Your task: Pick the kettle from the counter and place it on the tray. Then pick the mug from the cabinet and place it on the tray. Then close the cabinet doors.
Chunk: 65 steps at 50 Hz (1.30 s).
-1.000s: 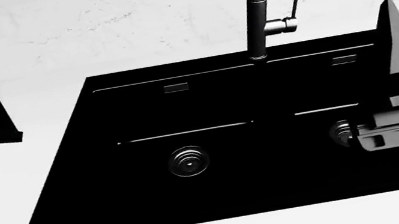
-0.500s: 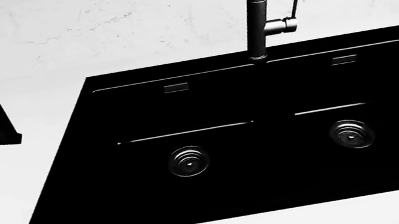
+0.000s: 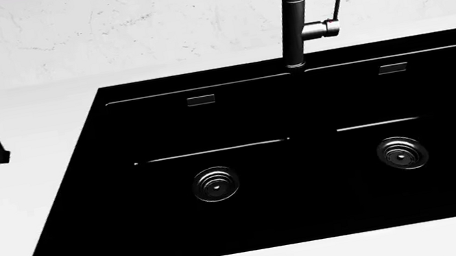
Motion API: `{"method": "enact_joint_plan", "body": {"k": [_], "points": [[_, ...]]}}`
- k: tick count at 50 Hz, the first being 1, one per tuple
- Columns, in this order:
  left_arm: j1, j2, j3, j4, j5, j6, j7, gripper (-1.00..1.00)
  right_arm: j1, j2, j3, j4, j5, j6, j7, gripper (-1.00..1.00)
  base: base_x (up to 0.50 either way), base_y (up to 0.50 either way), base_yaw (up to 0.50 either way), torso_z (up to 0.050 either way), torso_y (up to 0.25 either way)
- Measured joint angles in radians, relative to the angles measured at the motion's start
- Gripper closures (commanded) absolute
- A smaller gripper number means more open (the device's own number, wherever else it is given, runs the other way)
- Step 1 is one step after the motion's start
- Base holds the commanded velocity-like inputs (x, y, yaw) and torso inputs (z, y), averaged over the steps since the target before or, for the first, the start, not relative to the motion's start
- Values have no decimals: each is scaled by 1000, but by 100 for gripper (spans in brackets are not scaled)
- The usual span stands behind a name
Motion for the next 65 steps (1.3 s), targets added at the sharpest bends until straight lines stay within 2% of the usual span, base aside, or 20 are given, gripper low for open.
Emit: {"method": "enact_joint_plan", "body": {"k": [10,19,32,45,65], "points": [[14,-8,5,-1,12,17,5,-100,-37,-350,273,160,-120,411,-122,-100,0,0,0,3,3],[34,-22,13,-5,28,42,10,-100,-50,-526,351,258,-264,533,-249,-100,0,0,0,5,4],[68,-46,29,-14,50,91,19,-100,-52,-646,376,456,-623,322,-440,-100,0,0,0,0,0],[99,-69,44,-24,68,144,29,-100,-72,-720,398,635,-741,175,-557,-100,3,1,2,2,0],[148,-96,72,-57,93,227,52,-100,-131,-834,479,800,-823,55,-702,-100,2,2,3,0,0]]}}
